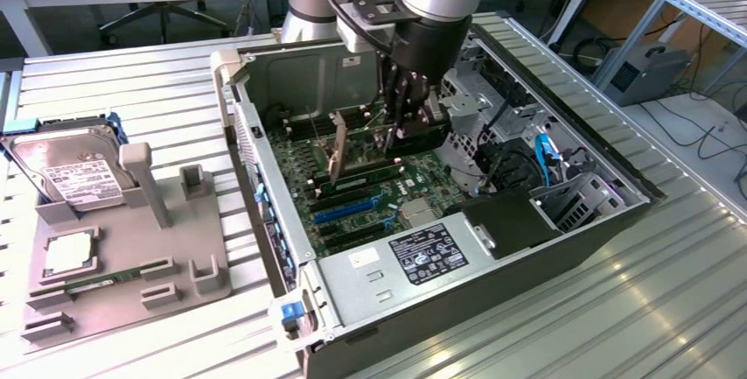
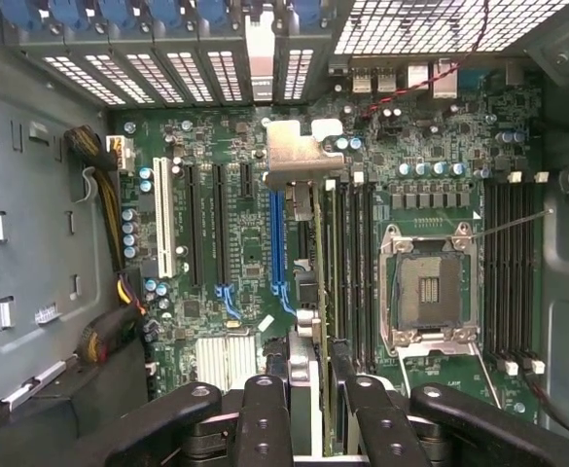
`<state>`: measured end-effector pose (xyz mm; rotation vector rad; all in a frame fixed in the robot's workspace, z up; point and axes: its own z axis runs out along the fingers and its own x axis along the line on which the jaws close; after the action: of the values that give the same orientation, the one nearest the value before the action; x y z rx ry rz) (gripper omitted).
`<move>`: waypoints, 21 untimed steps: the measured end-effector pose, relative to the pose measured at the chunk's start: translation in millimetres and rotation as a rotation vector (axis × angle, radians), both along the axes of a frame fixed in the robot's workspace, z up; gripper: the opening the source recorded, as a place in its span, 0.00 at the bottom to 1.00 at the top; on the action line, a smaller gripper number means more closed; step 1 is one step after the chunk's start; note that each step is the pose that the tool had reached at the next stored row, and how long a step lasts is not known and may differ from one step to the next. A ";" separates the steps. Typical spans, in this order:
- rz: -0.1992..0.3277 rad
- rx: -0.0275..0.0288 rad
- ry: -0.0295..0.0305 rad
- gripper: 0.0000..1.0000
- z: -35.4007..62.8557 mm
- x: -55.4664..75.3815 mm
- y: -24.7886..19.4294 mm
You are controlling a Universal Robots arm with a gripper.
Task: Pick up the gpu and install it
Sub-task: 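Insert the gpu into the slot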
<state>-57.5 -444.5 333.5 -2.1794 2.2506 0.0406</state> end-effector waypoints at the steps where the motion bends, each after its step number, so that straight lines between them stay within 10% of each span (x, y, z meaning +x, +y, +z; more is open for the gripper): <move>1: 0.000 0.0000 0.0000 0.27 -0.1 -0.1 -0.2; 21: 0.000 0.0000 0.0000 0.27 -1.2 -3.3 -3.7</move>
<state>-60.9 -448.2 332.3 -2.1794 2.2505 0.0406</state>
